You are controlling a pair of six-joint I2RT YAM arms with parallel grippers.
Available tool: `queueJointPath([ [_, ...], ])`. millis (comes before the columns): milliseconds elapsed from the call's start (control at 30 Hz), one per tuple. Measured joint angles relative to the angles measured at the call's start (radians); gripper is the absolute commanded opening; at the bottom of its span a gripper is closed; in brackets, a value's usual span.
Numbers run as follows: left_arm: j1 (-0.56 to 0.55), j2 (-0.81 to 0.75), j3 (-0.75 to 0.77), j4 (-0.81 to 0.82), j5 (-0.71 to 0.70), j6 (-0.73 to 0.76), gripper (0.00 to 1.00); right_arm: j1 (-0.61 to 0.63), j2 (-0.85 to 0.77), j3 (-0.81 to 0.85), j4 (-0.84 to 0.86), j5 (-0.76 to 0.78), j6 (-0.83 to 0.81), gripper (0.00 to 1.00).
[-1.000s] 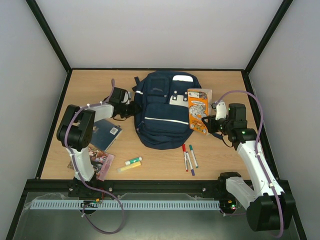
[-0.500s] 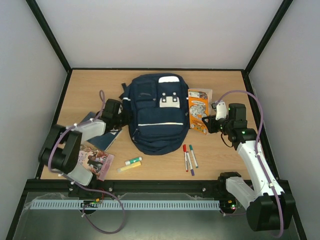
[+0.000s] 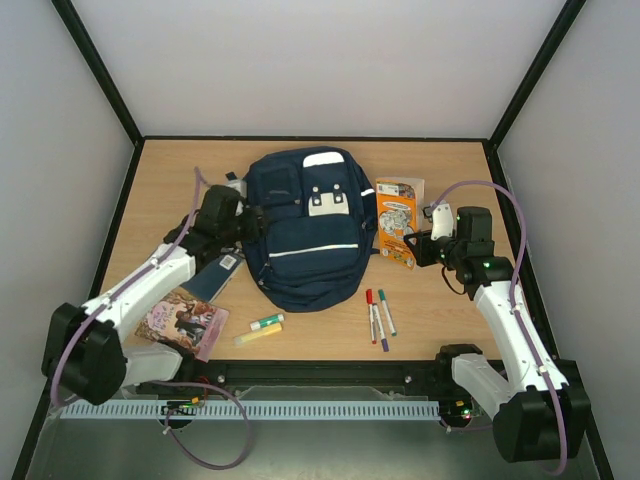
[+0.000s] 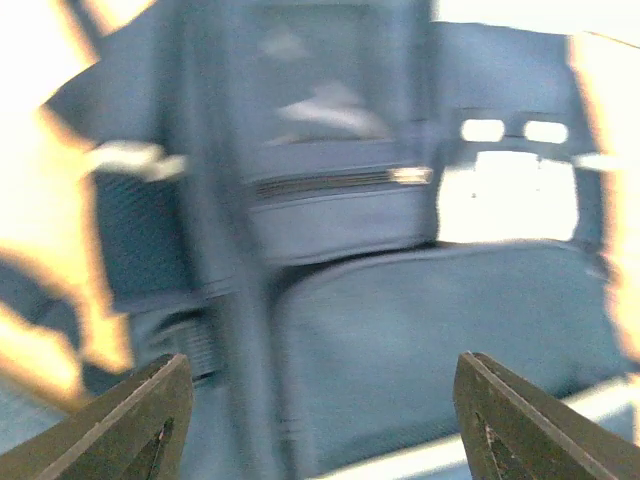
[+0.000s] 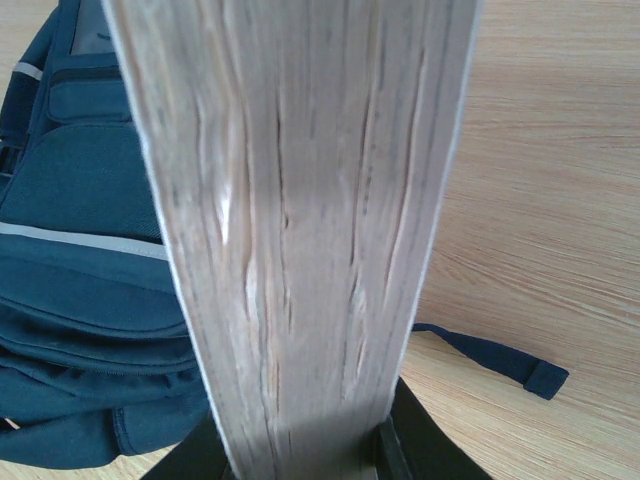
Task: Pack the student bag
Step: Adjust the student bag at the center of the board.
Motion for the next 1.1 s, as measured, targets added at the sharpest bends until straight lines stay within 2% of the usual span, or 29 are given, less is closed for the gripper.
queueJointPath([
  [167,-0.22,-0.023,0.155,-0.048,0.078,0.255,0.65,0.0,0.0,0.0,0.0,0.0,0.0,0.01],
  [333,-0.406,0.091,0.237,-0.128,0.1,0.45,0.67,0.0,0.003,0.0,0.0,0.0,0.0,0.01],
  [667,-0.521,0.402,0.364,-0.282,-0.014,0.618,0.66,0.0,0.003,0.0,0.0,0.0,0.0,0.01],
  [1100,-0.535,0.466,0.377,-0.318,0.011,0.665,0.66,0.0,0.003,0.0,0.0,0.0,0.0,0.01],
])
